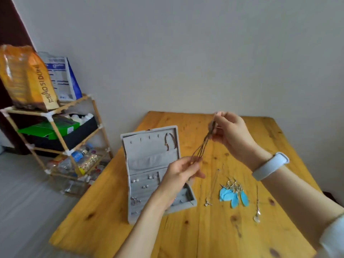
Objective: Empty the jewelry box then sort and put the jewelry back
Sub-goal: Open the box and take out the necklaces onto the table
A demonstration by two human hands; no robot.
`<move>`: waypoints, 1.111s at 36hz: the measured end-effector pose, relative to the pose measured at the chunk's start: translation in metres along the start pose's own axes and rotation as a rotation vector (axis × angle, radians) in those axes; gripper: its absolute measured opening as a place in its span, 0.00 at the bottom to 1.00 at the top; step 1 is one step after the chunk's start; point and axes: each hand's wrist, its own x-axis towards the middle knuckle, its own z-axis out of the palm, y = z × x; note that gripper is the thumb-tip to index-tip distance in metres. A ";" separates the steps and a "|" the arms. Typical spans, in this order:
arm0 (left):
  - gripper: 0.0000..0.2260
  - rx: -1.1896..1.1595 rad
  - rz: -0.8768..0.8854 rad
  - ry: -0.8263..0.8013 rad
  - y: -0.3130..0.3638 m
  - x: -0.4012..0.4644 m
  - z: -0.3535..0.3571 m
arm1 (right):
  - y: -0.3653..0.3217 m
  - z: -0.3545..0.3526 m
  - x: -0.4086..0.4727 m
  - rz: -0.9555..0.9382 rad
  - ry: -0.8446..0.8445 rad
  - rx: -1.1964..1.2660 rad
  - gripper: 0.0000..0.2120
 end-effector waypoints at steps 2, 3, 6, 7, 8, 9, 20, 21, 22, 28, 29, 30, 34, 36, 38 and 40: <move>0.06 -0.017 -0.078 0.003 -0.022 -0.009 0.018 | 0.018 -0.036 -0.012 0.169 0.067 0.041 0.09; 0.06 -0.006 -0.125 -0.001 -0.033 -0.014 0.027 | 0.028 -0.055 -0.018 0.249 0.094 0.046 0.11; 0.06 0.025 -0.258 -0.021 -0.061 -0.024 0.052 | 0.061 -0.107 -0.043 0.447 0.125 0.041 0.15; 0.06 0.041 -0.289 -0.018 -0.068 -0.025 0.060 | 0.071 -0.122 -0.052 0.498 0.117 0.038 0.16; 0.06 0.070 -0.311 -0.011 -0.074 -0.024 0.068 | 0.080 -0.137 -0.061 0.542 0.103 0.034 0.15; 0.06 0.106 -0.326 -0.004 -0.079 -0.023 0.076 | 0.087 -0.150 -0.069 0.577 0.079 0.026 0.15; 0.11 0.468 -0.221 -0.131 -0.113 -0.015 0.168 | 0.118 -0.261 -0.108 0.690 -0.101 -0.714 0.12; 0.11 0.553 -0.170 -0.163 -0.117 -0.017 0.178 | 0.120 -0.266 -0.106 0.664 -0.055 -0.774 0.12; 0.12 0.651 -0.114 -0.197 -0.121 -0.019 0.186 | 0.122 -0.269 -0.102 0.636 -0.010 -0.810 0.12; 0.15 0.895 0.116 -0.277 -0.136 -0.012 0.223 | 0.140 -0.283 -0.071 0.557 0.261 -0.619 0.10; 0.15 0.928 0.154 -0.273 -0.139 -0.009 0.226 | 0.142 -0.284 -0.065 0.551 0.296 -0.599 0.12; 0.15 0.971 0.188 -0.268 -0.142 -0.006 0.228 | 0.144 -0.286 -0.058 0.545 0.322 -0.586 0.13; 0.13 1.143 0.310 -0.205 -0.147 0.004 0.226 | 0.143 -0.285 -0.039 0.522 0.242 -0.586 0.17; 0.15 1.173 0.367 -0.163 -0.148 0.006 0.223 | 0.141 -0.284 -0.036 0.465 0.138 -0.764 0.23; 0.18 1.209 0.443 -0.171 -0.151 0.009 0.220 | 0.143 -0.285 -0.036 0.355 0.076 -0.951 0.27; 0.19 1.239 0.527 -0.236 -0.152 0.009 0.220 | 0.148 -0.287 -0.043 0.230 0.066 -1.064 0.27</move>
